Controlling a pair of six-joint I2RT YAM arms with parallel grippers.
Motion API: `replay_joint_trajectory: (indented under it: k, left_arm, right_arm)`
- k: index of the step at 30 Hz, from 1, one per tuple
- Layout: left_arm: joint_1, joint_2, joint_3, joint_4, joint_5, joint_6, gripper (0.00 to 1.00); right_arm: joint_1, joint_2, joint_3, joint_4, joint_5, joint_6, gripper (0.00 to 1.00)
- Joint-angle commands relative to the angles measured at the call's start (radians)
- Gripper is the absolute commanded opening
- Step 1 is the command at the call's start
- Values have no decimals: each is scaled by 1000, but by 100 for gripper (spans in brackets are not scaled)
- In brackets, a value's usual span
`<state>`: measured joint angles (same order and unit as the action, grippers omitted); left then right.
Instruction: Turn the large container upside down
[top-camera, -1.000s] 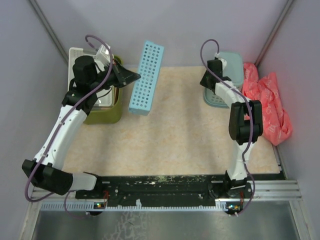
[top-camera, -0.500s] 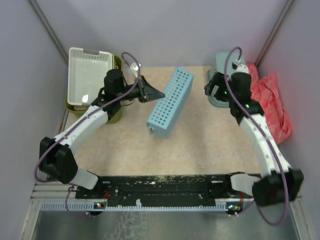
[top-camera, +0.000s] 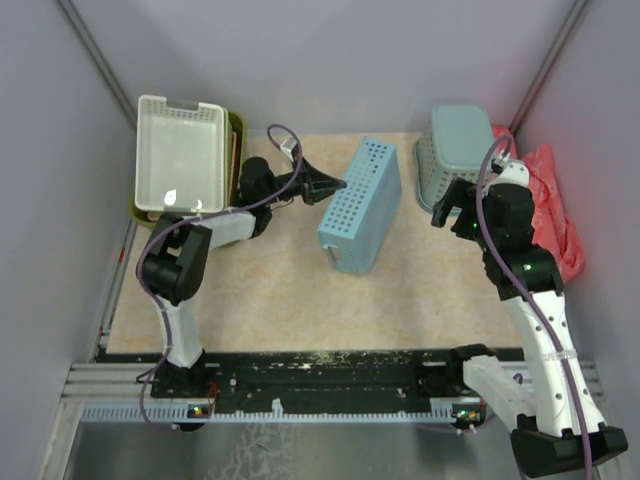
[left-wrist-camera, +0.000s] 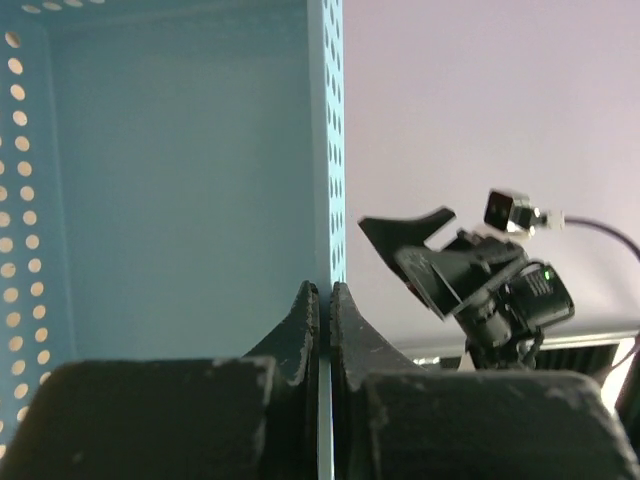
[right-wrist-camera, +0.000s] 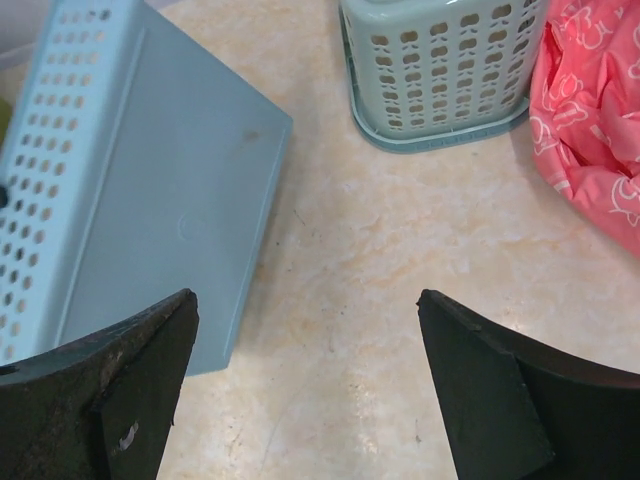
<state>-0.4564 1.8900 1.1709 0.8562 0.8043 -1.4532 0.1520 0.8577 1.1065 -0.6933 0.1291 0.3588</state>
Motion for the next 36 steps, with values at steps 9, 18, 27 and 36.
replay_joint_trajectory:
  k: [9,18,27,36]
  left_arm:
    - [75,129,60,-8,-23,50,0]
    - [111,150,209,-527,-83,541,75]
    - [86,105,521,-1089,-401,981,100]
    - [79,108,554,-1169,-453,1028,100]
  right_arm:
    - [-5,-12,29,-10,-59,45,93]
    - [-5,22,-50,13,-198,69,93]
    - [53,46,-126,34,-249,63,93]
    - [196,139,-213,122,-327,122,94]
